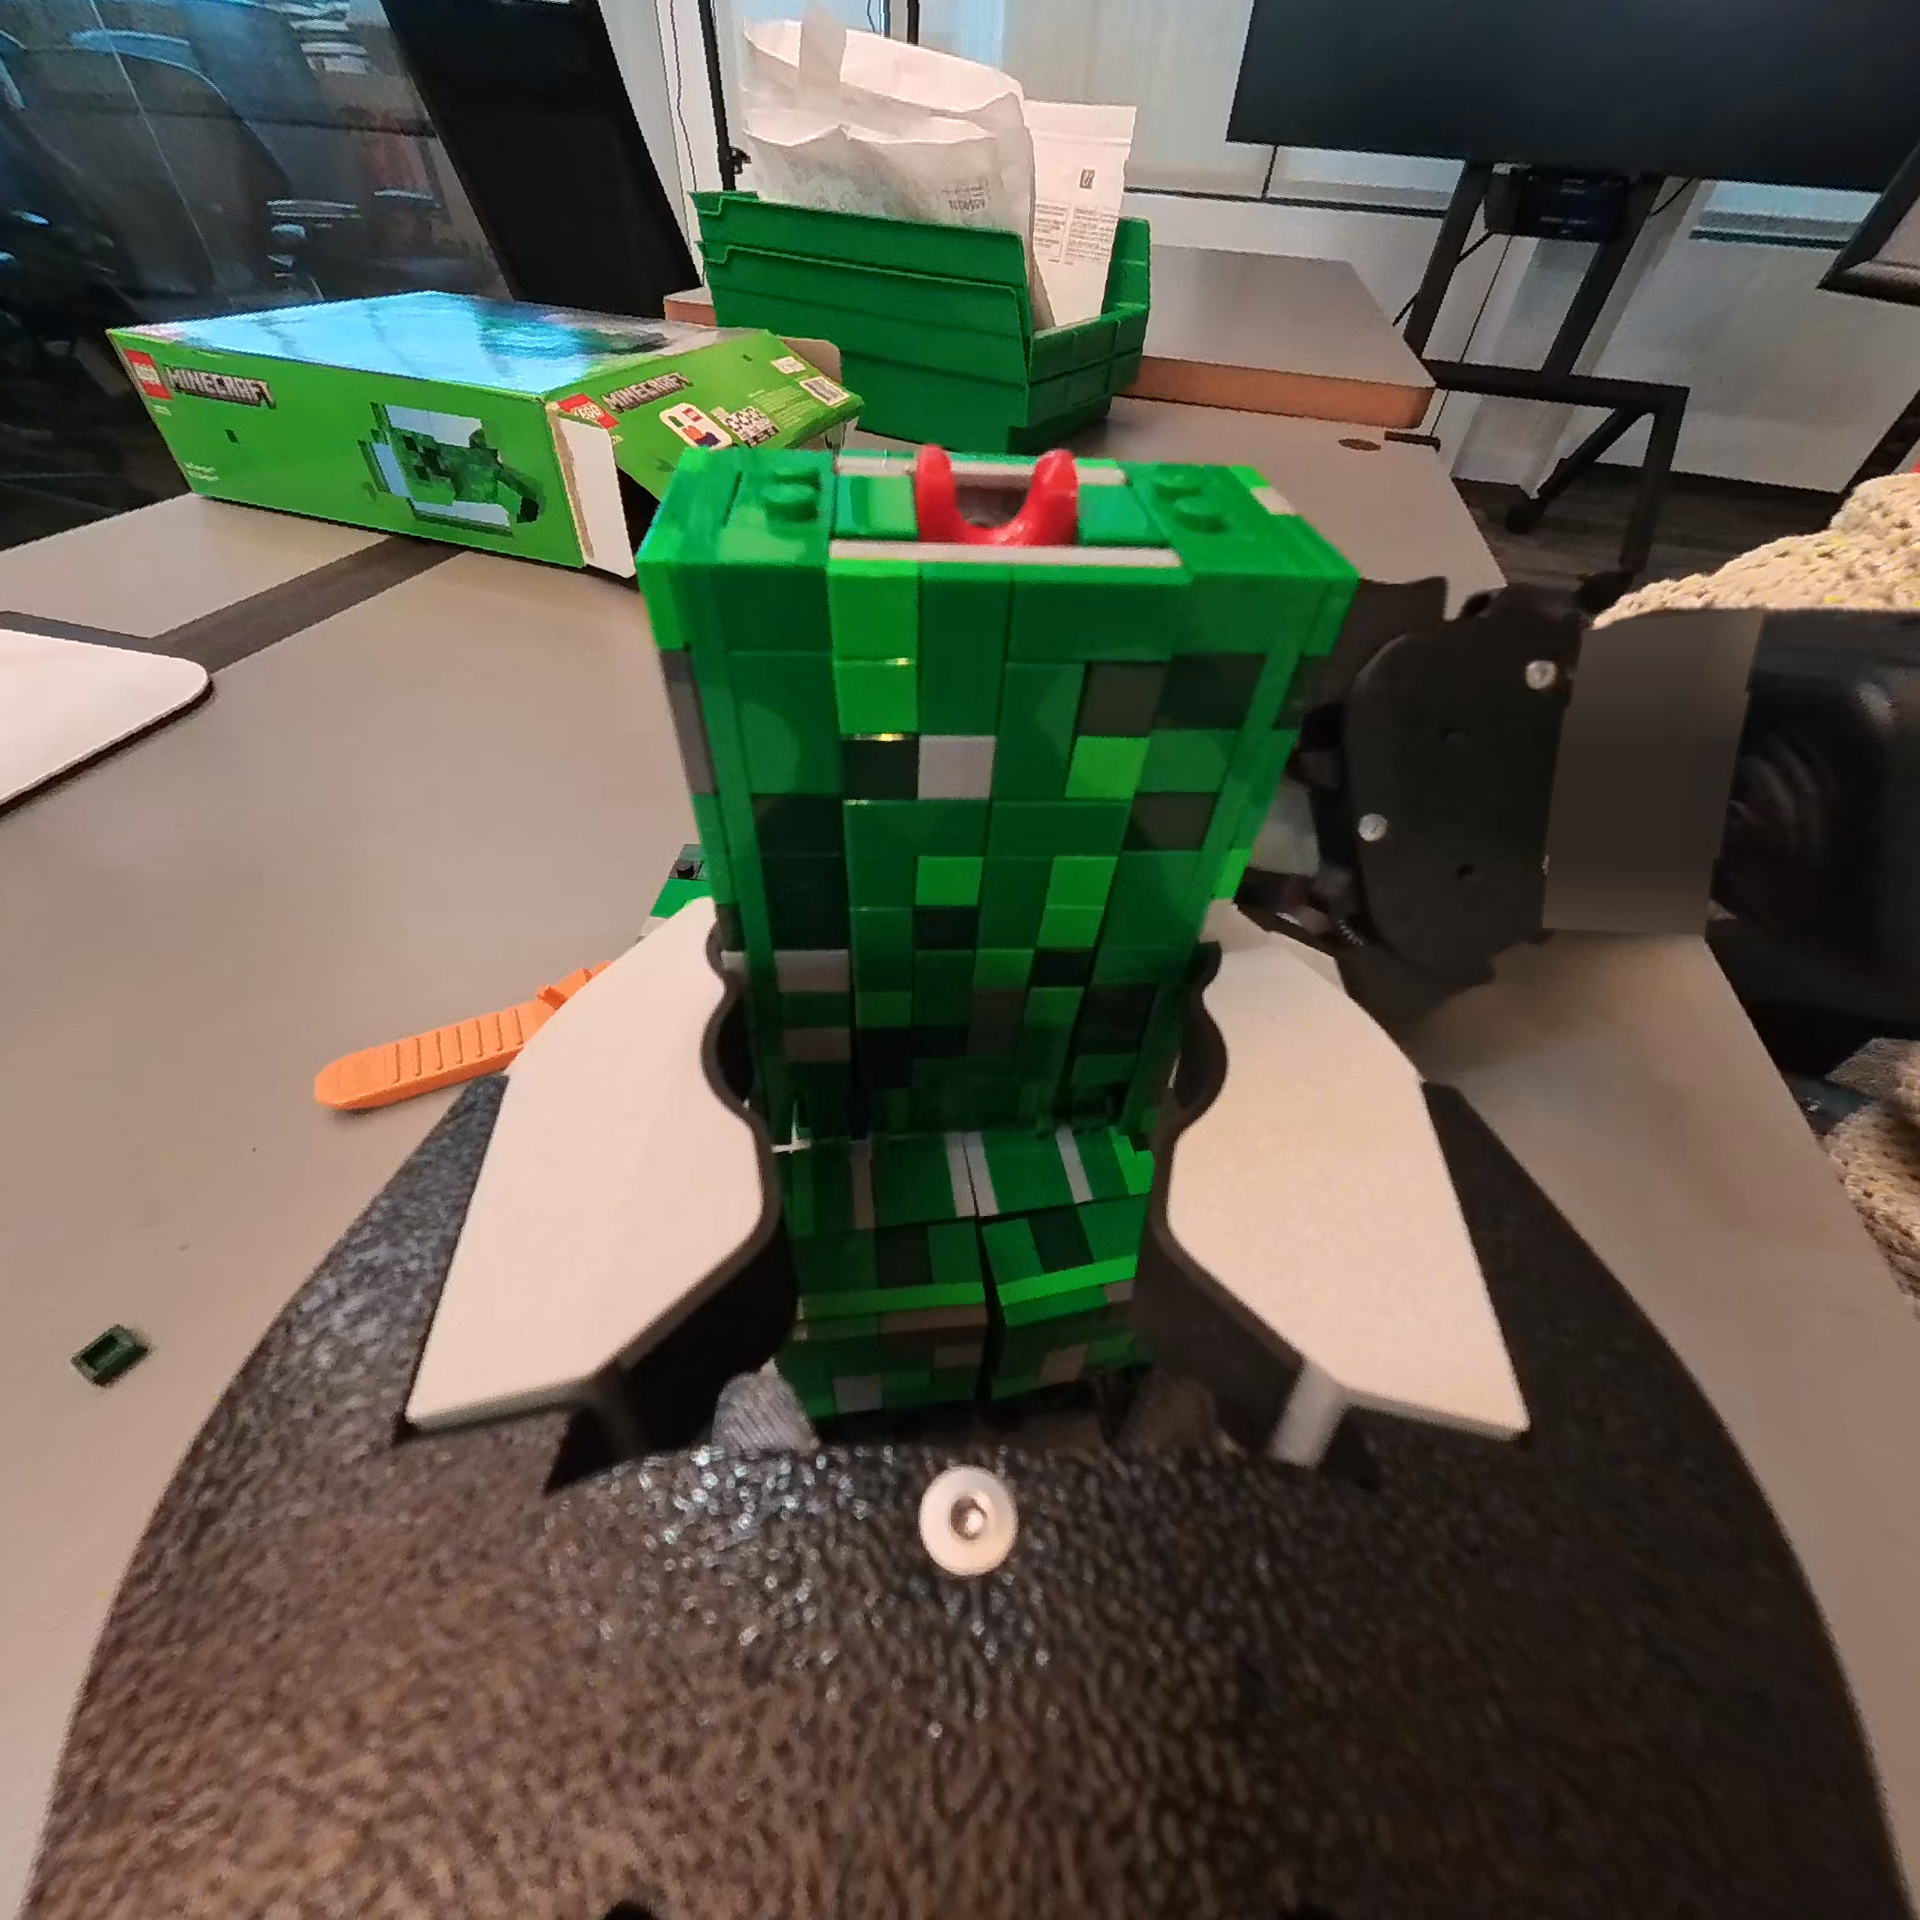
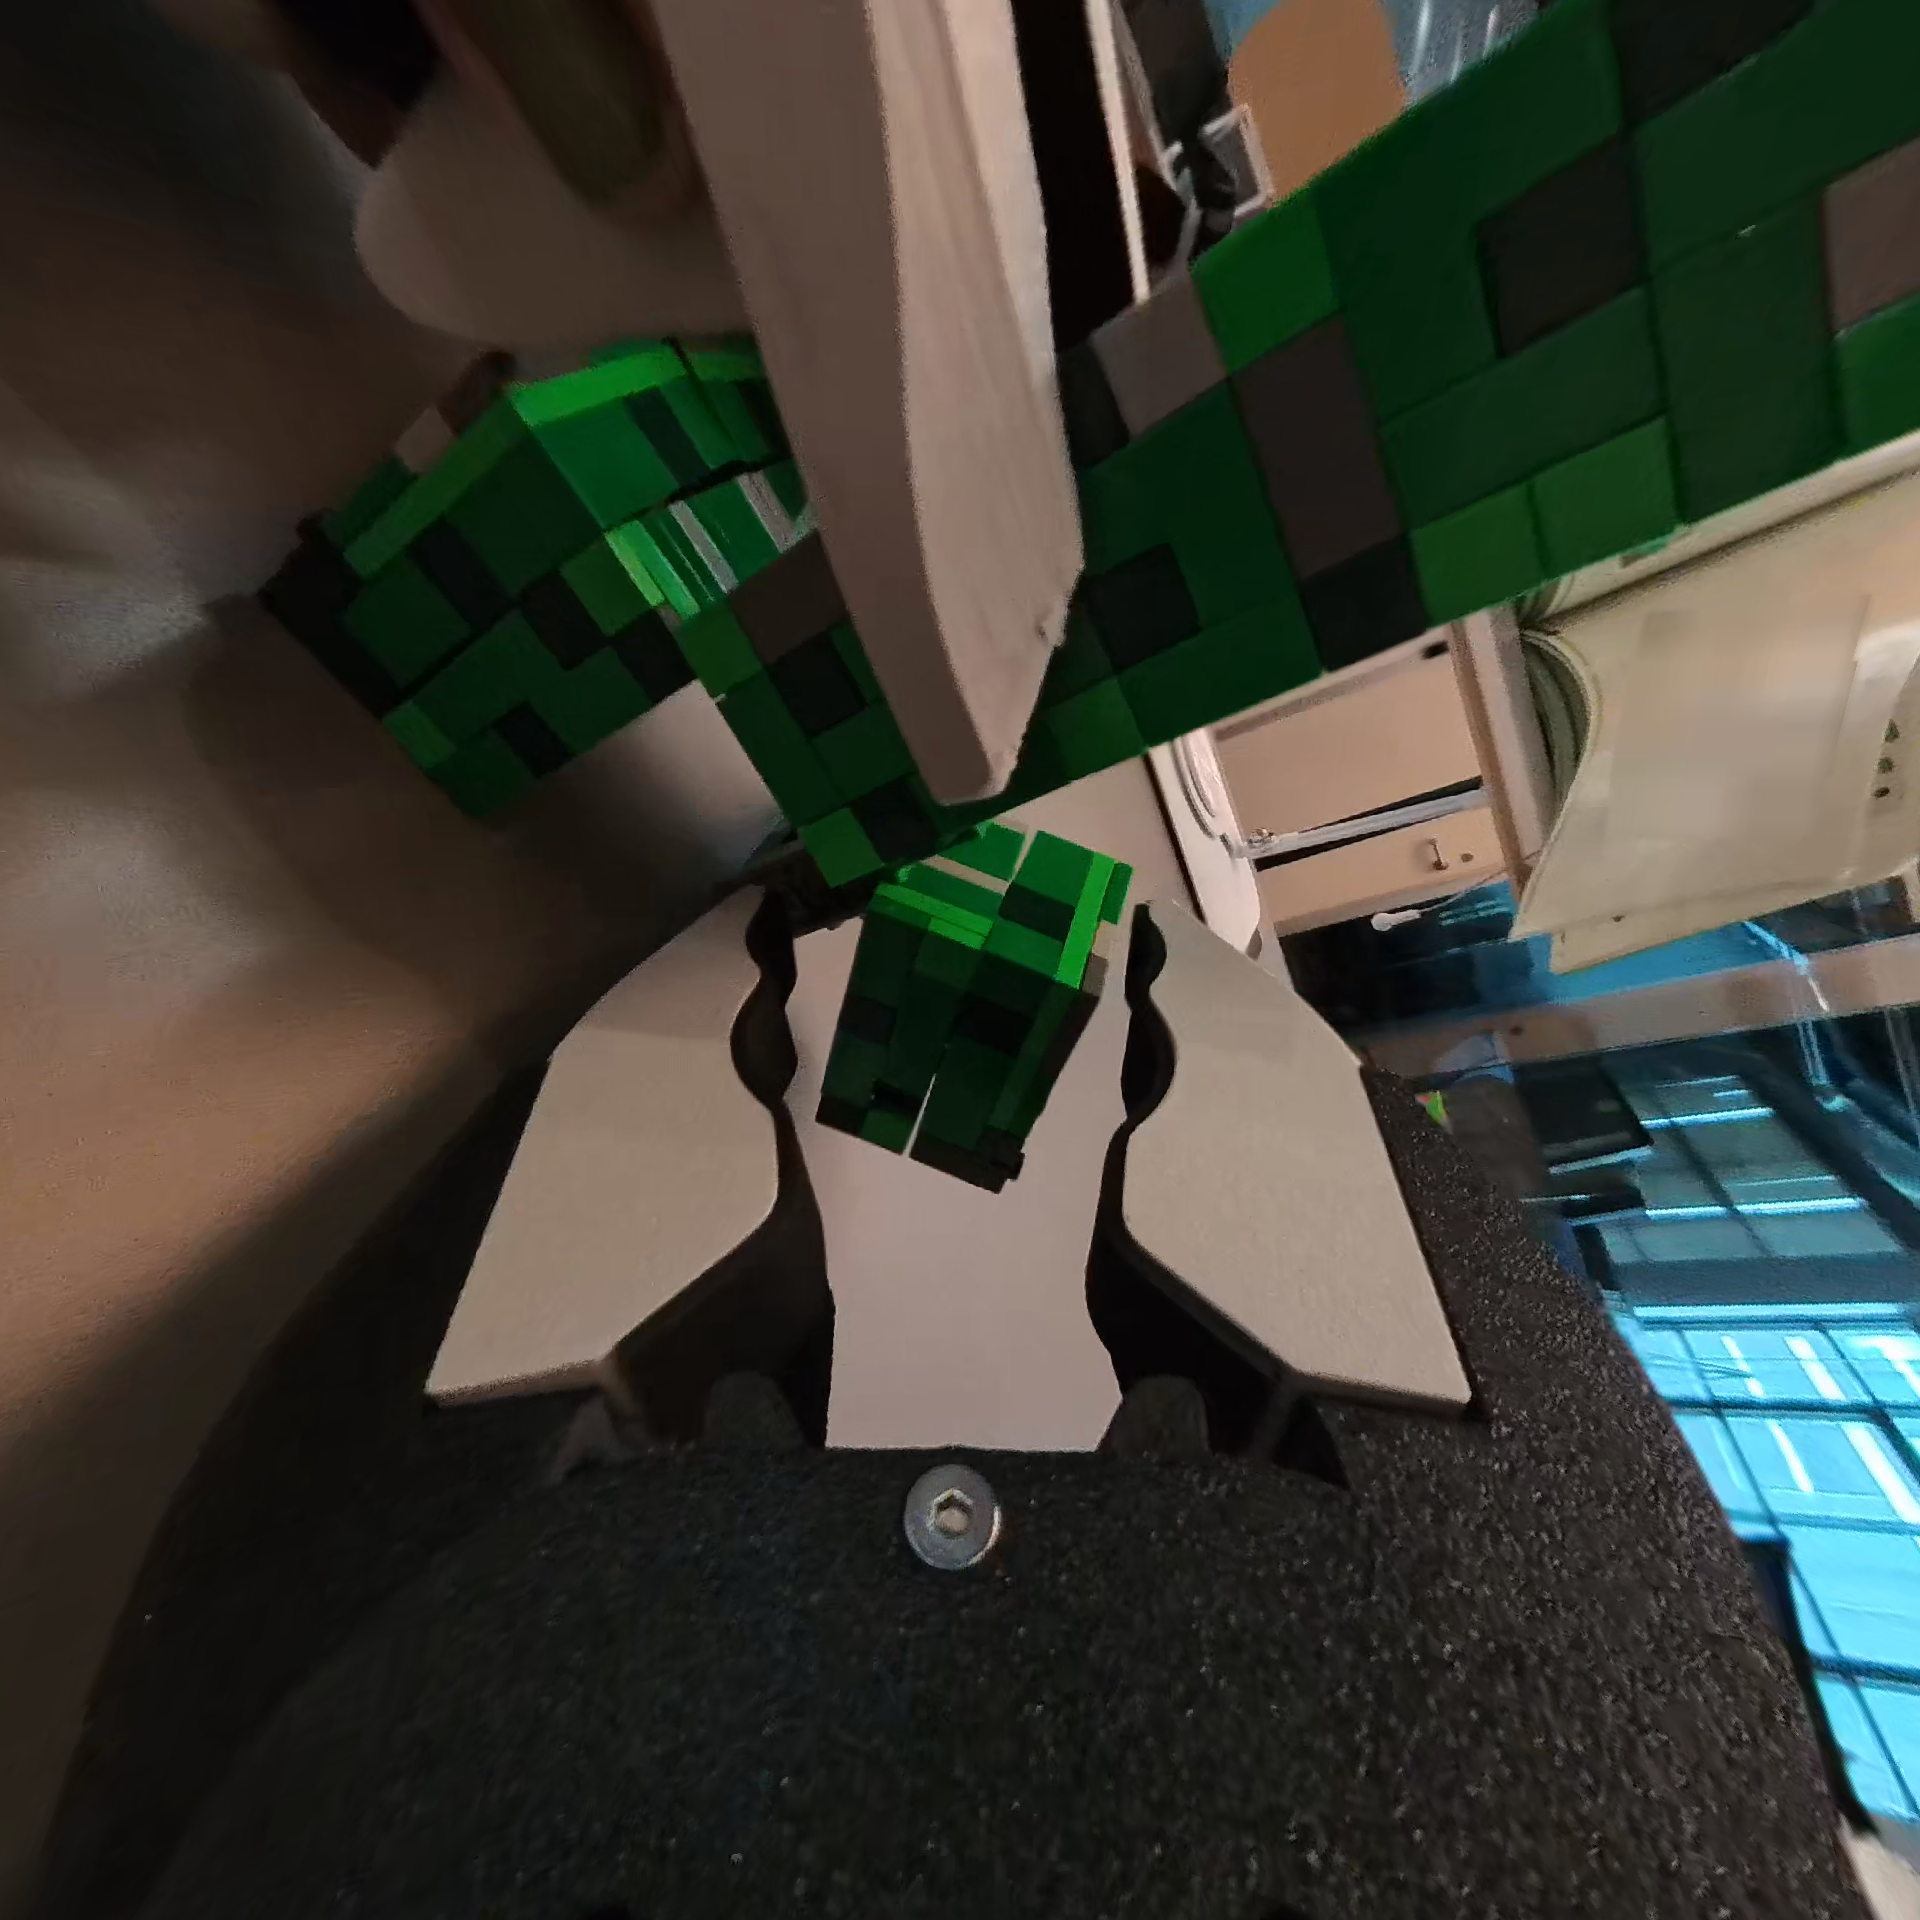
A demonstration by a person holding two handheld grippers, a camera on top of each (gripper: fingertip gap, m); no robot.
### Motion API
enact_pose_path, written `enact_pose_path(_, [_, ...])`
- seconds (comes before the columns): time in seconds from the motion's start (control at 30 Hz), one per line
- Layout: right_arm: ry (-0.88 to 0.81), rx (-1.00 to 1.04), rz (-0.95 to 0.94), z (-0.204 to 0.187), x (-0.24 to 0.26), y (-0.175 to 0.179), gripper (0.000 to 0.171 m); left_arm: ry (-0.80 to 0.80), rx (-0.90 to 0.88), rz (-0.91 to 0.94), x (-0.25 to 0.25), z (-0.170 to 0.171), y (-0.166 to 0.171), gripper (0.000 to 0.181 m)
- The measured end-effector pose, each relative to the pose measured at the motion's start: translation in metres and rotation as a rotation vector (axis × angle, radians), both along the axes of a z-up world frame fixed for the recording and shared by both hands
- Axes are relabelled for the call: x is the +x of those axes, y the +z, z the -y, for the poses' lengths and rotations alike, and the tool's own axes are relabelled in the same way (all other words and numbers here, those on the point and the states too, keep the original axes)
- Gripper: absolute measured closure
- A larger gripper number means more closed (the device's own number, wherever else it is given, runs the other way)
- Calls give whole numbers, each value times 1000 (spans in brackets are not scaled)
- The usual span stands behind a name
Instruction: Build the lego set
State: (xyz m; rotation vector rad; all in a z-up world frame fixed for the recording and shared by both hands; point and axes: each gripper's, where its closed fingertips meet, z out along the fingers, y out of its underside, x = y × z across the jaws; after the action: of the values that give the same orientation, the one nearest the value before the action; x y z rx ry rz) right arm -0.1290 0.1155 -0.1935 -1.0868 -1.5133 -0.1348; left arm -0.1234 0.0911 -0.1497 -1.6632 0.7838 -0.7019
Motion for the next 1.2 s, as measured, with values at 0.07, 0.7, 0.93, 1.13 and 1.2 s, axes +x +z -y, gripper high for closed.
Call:
enact_pose_path(0.07, [7, 6, 9, -2, -2, -1, 111, -1, -1, 1, 0, 0, 0, 101])
enact_pose_path(0.7, [11, 72, 70, -8, -2, 1, 124, 4, 1, 1, -1, -1, 0, 101])
enact_pose_path(0.93, [12, 70, 51, -6, 1, 1, 120, 1, 4, 7, 0, 0, 0, 101])
enact_pose_path(1.13, [-23, -37, 57, -9, 18, -6, 124, -1, 3, 7, 0, 0, 0, 101])
enact_pose_path(1.2, [-32, -25, 73, -10, 17, -7, 126, 2, 4, 5, -1, 0, 0, 101])
